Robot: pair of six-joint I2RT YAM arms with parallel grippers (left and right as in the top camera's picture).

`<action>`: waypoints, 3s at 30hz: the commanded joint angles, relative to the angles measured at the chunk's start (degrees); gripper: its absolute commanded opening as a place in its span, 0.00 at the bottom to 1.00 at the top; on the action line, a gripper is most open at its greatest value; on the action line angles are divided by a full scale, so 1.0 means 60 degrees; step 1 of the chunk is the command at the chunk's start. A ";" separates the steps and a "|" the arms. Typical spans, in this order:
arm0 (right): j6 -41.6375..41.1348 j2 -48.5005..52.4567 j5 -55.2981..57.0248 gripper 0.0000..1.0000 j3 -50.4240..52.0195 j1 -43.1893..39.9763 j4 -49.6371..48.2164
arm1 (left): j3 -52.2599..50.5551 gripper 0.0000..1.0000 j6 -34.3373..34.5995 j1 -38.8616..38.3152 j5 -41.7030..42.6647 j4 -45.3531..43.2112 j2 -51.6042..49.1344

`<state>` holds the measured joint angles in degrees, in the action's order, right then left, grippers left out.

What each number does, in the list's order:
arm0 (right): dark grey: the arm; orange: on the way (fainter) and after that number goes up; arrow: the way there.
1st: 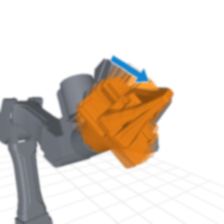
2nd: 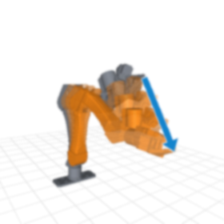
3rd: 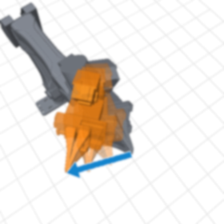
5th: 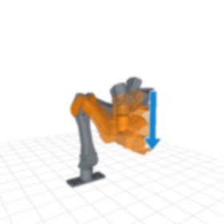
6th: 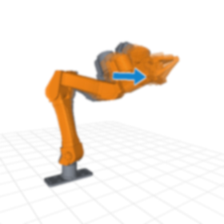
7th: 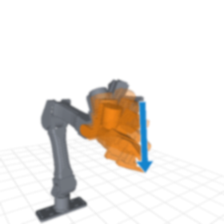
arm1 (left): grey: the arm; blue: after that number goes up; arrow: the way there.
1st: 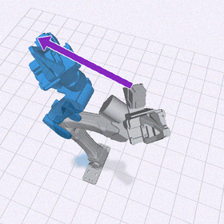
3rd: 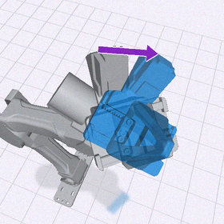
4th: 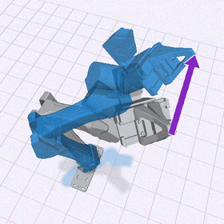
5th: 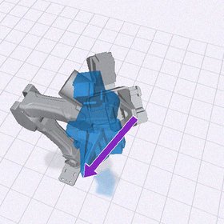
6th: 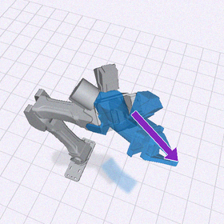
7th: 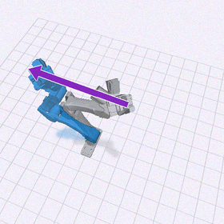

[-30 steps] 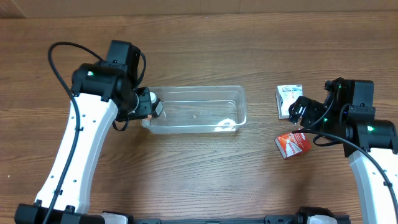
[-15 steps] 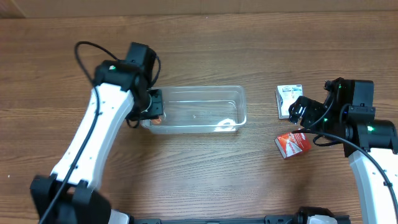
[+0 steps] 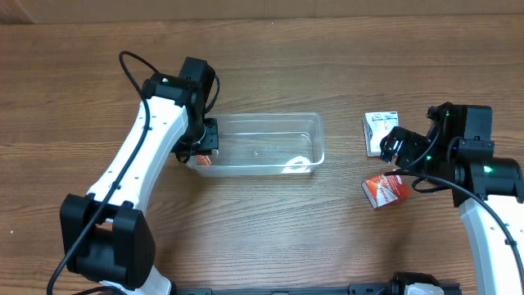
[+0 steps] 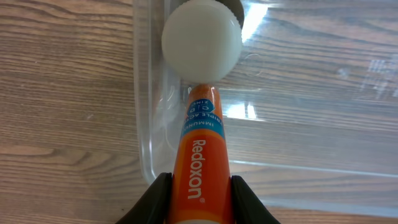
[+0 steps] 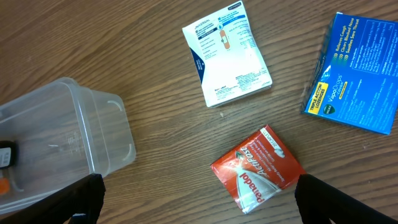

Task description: Pack container

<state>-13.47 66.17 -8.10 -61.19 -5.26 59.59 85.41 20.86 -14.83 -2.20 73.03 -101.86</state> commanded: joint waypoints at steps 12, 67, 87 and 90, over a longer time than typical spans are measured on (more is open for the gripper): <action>-0.0015 -0.0040 0.0091 1.00 -0.0306 -0.0058 -0.0044 | -0.0029 0.59 -0.0018 -0.0033 -0.0135 -0.0124 -0.0594; 0.2335 0.7730 0.1381 1.00 -0.4109 -0.0029 0.0284 | 0.6561 0.96 -0.0758 0.3034 -0.0197 0.0739 -0.0004; 0.1705 0.8174 0.1286 1.00 -0.3683 0.0554 -0.0331 | 0.6561 0.97 -0.0761 0.3031 -0.0193 0.0758 -0.0004; 0.1632 0.8174 0.1377 1.00 -0.3501 0.0546 -0.0495 | 0.6561 0.97 -0.0761 0.3031 -0.0197 0.0765 -0.0004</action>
<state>-1.89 114.93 -0.89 -83.42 -1.85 57.34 123.37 16.10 3.42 -3.22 77.78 -103.70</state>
